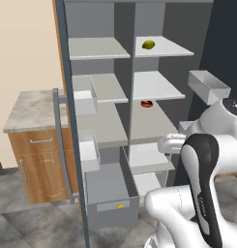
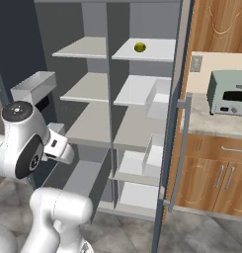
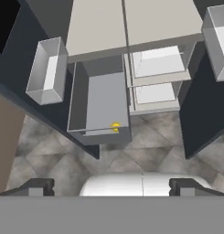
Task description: Take the pear and lemon from the fridge shelf and place them in the freezer drawer to begin freezing them.
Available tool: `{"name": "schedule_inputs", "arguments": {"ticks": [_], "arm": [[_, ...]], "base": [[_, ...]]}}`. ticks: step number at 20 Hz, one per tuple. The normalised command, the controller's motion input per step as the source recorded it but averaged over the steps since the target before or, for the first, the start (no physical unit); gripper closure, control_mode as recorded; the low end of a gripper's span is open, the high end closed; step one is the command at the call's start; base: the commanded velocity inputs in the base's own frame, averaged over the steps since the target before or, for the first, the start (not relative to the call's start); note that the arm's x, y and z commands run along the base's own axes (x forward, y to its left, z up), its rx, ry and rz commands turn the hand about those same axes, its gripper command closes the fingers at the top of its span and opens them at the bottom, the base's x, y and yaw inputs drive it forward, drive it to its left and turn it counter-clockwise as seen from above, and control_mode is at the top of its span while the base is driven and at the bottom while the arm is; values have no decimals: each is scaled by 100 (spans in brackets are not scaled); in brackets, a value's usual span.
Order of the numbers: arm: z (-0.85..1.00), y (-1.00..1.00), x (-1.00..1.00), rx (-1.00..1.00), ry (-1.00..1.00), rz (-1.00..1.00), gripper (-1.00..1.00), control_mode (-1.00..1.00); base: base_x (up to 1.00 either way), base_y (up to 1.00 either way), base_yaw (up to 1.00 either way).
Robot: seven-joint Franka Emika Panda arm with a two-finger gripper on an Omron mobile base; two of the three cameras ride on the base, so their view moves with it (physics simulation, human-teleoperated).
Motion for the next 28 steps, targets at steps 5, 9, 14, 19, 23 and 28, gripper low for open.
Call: {"name": "schedule_inputs", "arguments": {"ticks": [5, 9, 14, 19, 23, 28], "arm": [[0, 0, 0, 0, 0, 0, -100, 100], [0, 0, 0, 0, 0, 0, -100, 100], [0, 0, 0, 0, 0, 0, -100, 100], [0, 0, 0, 0, 0, 0, -100, 100], [0, 0, 0, 0, 0, 0, -100, 100], [0, 0, 0, 0, 0, 0, -100, 100]], "base": [[23, -45, -1], [58, -5, 0], [32, -35, 4], [19, -26, 8], [46, -29, 11], [34, -28, 9]]}}
